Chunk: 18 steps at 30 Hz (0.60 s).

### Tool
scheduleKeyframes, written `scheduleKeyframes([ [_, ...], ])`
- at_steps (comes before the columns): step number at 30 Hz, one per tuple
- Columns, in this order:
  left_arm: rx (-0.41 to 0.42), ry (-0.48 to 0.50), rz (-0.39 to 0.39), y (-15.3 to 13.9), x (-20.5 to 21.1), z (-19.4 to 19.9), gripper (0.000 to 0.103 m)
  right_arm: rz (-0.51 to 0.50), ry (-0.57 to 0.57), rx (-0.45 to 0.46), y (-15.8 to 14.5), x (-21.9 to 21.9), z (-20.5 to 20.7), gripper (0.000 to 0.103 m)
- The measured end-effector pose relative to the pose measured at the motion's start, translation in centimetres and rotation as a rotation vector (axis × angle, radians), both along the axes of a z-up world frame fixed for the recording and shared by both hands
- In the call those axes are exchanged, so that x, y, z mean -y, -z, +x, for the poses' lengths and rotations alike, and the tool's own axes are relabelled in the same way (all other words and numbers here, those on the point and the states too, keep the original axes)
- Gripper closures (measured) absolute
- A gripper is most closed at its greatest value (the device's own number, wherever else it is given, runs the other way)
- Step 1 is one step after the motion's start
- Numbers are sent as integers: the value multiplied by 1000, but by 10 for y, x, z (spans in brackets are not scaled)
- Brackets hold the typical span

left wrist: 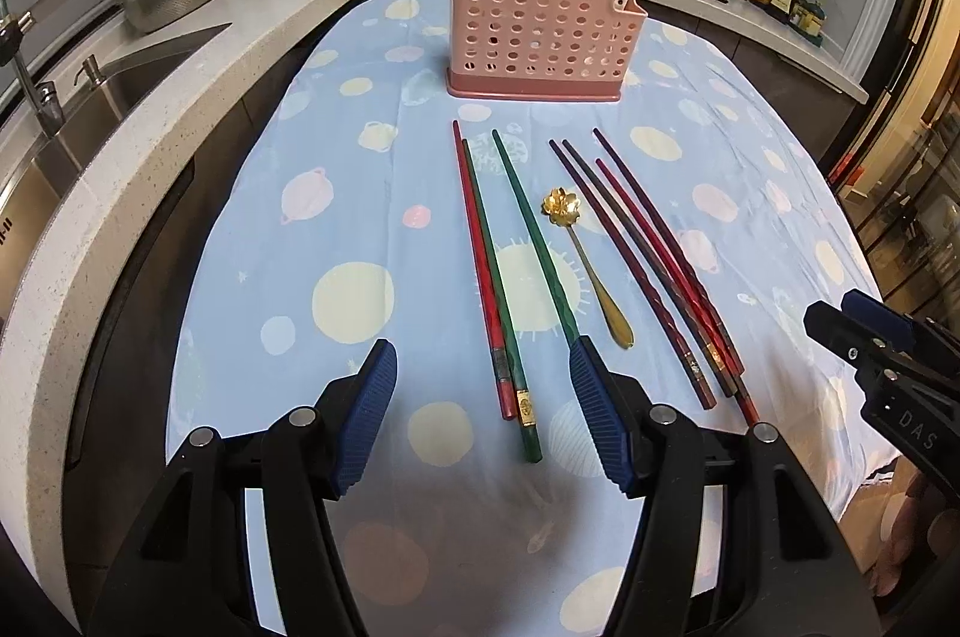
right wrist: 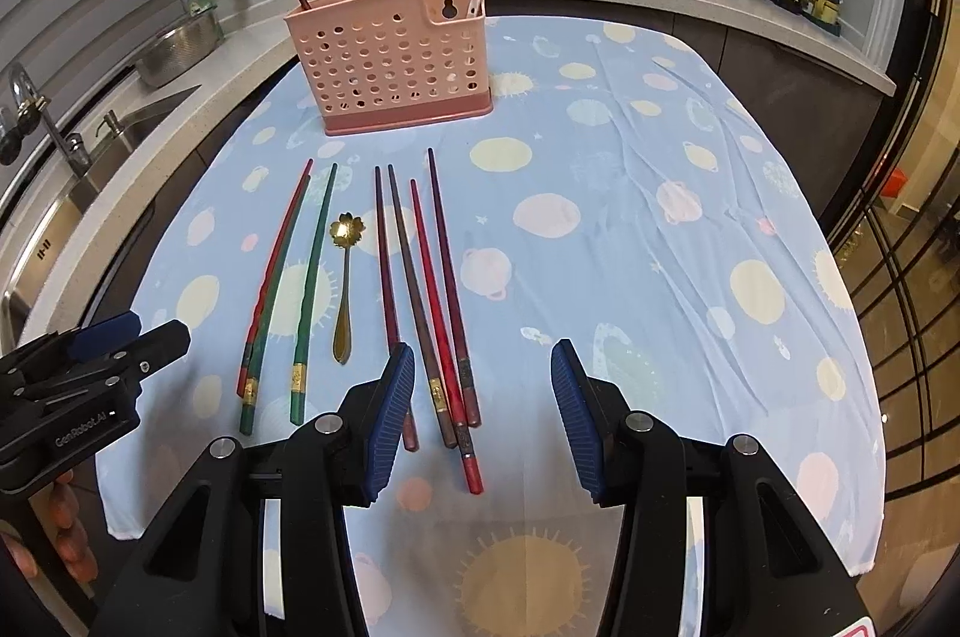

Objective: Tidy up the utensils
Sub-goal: 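Withdraw both tools from the holder back over the remaining utensils, then grasp the red chopstick with the left tool while the right tool grasps a dark chopstick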

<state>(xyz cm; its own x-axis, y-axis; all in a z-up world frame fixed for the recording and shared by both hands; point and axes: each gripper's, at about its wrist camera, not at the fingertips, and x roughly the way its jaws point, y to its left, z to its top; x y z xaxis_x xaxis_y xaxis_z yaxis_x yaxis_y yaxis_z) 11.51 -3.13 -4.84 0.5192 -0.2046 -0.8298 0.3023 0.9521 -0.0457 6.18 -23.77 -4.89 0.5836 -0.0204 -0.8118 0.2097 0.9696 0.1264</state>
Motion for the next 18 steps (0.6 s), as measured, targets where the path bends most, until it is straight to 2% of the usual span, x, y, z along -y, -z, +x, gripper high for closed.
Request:
scheduleKeyframes([
  [9, -64, -2, 31, 37, 0, 1, 46, 27, 24, -56, 25, 8, -9, 56],
  [18, -90, -32, 27, 48, -7, 9, 47, 40, 32, -71, 32, 11, -9, 56],
])
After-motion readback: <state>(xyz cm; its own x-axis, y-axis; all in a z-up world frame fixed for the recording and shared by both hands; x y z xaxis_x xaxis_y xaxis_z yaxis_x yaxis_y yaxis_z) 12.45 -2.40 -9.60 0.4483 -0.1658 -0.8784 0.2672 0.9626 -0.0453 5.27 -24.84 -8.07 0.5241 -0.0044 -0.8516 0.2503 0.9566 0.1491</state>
